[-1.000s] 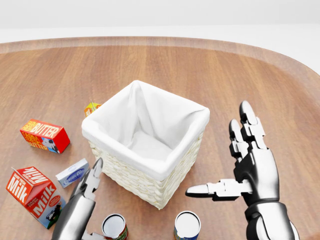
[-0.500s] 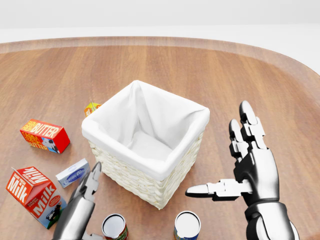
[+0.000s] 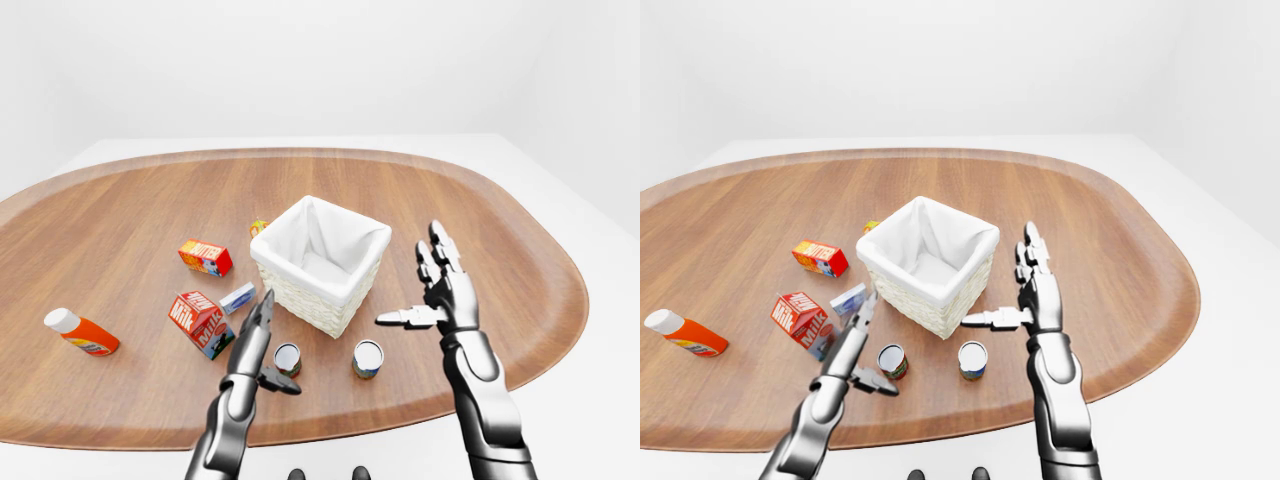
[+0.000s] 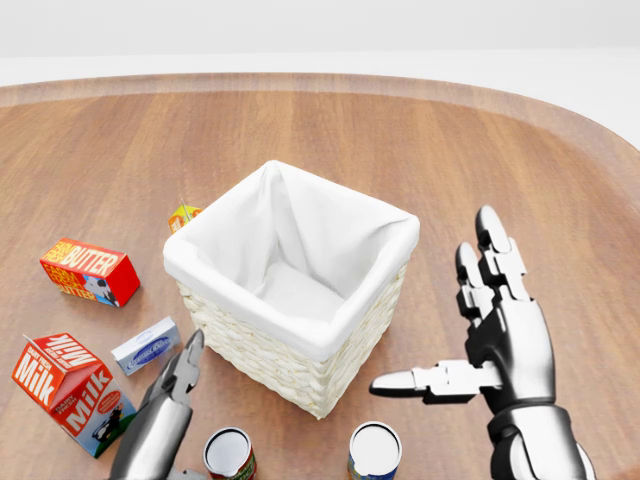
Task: Pick up the tomato sauce, and put it in the basket.
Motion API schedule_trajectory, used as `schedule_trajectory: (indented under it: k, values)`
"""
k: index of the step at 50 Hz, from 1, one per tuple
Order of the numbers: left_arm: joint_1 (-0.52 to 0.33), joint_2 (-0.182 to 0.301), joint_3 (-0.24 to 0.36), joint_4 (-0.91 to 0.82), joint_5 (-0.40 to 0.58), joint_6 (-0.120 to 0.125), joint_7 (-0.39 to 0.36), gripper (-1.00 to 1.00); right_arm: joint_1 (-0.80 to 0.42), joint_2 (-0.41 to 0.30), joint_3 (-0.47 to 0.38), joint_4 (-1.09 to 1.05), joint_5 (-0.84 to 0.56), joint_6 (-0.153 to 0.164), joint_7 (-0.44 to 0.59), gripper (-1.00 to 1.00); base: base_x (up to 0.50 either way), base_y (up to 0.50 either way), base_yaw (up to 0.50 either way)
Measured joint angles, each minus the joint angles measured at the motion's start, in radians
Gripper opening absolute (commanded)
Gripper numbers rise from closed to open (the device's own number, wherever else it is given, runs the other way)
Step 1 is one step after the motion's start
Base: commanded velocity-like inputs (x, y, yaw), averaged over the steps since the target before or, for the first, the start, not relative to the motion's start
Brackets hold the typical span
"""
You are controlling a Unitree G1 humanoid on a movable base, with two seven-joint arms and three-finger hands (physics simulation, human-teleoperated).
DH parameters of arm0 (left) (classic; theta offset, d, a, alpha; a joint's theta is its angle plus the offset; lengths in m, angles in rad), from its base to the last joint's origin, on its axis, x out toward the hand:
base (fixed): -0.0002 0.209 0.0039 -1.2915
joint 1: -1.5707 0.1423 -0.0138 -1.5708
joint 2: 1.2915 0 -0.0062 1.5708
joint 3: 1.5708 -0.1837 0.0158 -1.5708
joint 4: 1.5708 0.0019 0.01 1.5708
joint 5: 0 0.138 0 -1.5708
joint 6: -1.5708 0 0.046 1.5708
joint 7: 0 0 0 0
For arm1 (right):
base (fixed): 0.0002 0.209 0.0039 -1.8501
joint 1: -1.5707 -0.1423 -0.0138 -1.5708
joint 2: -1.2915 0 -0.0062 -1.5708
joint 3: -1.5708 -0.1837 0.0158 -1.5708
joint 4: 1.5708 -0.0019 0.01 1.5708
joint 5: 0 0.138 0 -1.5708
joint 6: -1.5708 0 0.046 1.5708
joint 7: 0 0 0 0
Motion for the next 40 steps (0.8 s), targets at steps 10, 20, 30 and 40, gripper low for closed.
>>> schedule_trajectory:
  k: [10,20,30,40]
  values:
    - [-0.011,0.001,0.002,0.023,0.000,0.000,0.007,1.00,0.003,0.001,0.002,0.006,-0.002,0.000,0.001,1.00,0.00,0.00,0.00]
    - [-0.027,0.003,0.004,0.055,0.001,0.000,0.018,1.00,0.005,0.002,0.005,0.010,-0.005,0.000,0.001,1.00,0.00,0.00,0.00]
    - [-0.045,0.005,0.007,0.084,0.000,0.000,0.025,1.00,0.007,0.002,0.007,0.008,-0.007,0.000,0.001,1.00,0.00,0.00,0.00]
    - [-0.061,0.005,0.008,0.112,0.000,0.000,0.033,1.00,0.008,0.002,0.007,0.009,-0.008,0.000,0.002,1.00,0.00,0.00,0.00]
